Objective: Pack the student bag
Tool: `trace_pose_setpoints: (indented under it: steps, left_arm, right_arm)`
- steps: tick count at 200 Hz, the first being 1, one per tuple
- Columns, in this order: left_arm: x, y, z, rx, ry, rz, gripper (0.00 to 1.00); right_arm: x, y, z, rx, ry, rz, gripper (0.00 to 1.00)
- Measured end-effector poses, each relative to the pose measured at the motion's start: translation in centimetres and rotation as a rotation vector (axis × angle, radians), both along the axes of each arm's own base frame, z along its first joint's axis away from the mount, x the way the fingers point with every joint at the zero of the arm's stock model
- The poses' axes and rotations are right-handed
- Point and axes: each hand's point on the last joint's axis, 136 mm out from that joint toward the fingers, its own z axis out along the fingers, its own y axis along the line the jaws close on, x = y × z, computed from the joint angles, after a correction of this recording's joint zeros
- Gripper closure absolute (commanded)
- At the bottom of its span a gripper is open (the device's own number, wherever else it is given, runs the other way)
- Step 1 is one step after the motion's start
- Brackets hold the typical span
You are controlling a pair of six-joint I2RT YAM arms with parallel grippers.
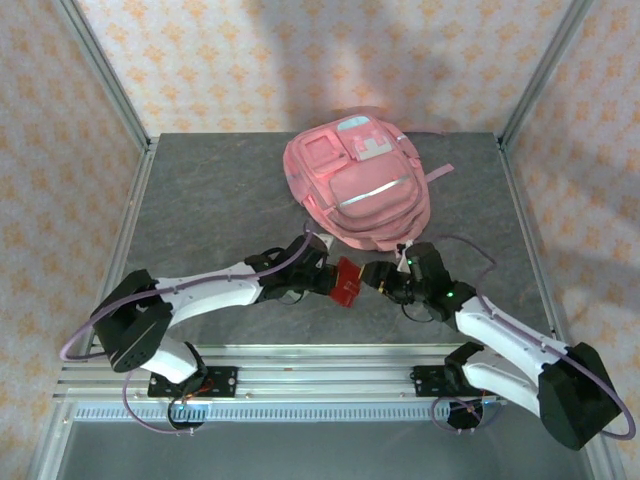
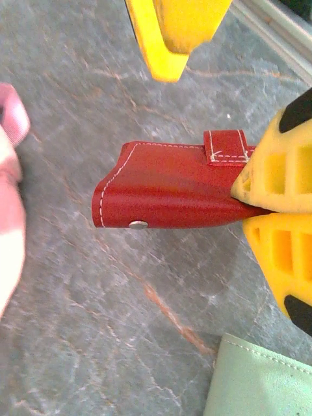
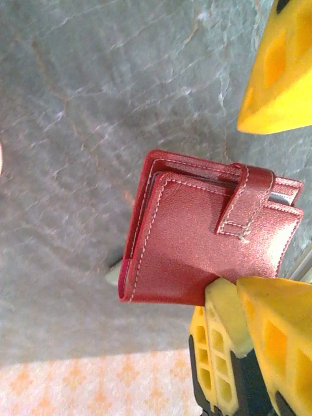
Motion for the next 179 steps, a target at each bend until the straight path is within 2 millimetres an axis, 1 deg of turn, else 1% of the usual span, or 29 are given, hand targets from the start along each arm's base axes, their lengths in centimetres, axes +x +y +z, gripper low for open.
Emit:
trace_pose_setpoints:
  steps: [22, 68, 82, 102, 125, 132, 146, 151, 157, 162, 165, 173, 179]
  left_arm:
    - [0.1, -0.1, 1.4, -0.028, -0.024, 0.004, 1.00]
    - [0.4, -0.3, 4.3, -0.113, -0.056, 0.033, 1.00]
    - [0.4, -0.4, 5.2, -0.145, -0.068, 0.038, 1.00]
    - [0.5, -0.7, 6.1, -0.182, -0.078, 0.041, 1.00]
    - [0.4, -1.1, 6.6, -0.214, -0.077, 0.035, 1.00]
    - [0.4, -1.2, 6.6, -0.220, -0.074, 0.033, 1.00]
    - [0.6, -1.1, 6.8, -0.229, -0.076, 0.041, 1.00]
    - [0.7, -1.1, 6.8, -0.233, -0.078, 0.043, 0.94]
    - [0.8, -1.1, 6.9, -0.234, -0.079, 0.046, 0.82]
    - [0.9, -1.0, 6.9, -0.237, -0.080, 0.049, 0.72]
    - [0.9, -1.0, 6.9, -0.237, -0.080, 0.050, 0.67]
    - [0.9, -1.1, 7.0, -0.240, -0.080, 0.050, 0.59]
    - [0.9, -1.1, 6.9, -0.240, -0.080, 0.049, 0.55]
  right_arm:
    - [0.2, 0.3, 0.5, 0.025, -0.013, 0.001, 0.38]
    - [-0.1, 0.5, 0.1, 0.048, -0.007, 0.008, 0.37]
    - [0.0, 0.8, 0.6, 0.067, -0.021, 0.016, 0.38]
    - [0.1, 1.3, 1.7, 0.117, -0.048, 0.032, 0.39]
    - [0.0, 2.0, 3.6, 0.191, -0.101, 0.062, 0.45]
    - [0.0, 2.2, 4.4, 0.214, -0.122, 0.070, 0.49]
    - [0.0, 2.3, 5.5, 0.243, -0.153, 0.073, 0.62]
    - [0.0, 2.2, 5.8, 0.247, -0.167, 0.075, 0.69]
    - [0.0, 2.2, 6.1, 0.252, -0.179, 0.074, 0.78]
    - [0.0, 2.1, 6.4, 0.261, -0.181, 0.070, 0.83]
    - [0.0, 2.1, 6.5, 0.262, -0.189, 0.071, 0.86]
    - [-0.1, 2.0, 6.9, 0.272, -0.198, 0.066, 0.95]
    - [-0.1, 1.9, 7.3, 0.273, -0.215, 0.066, 0.97]
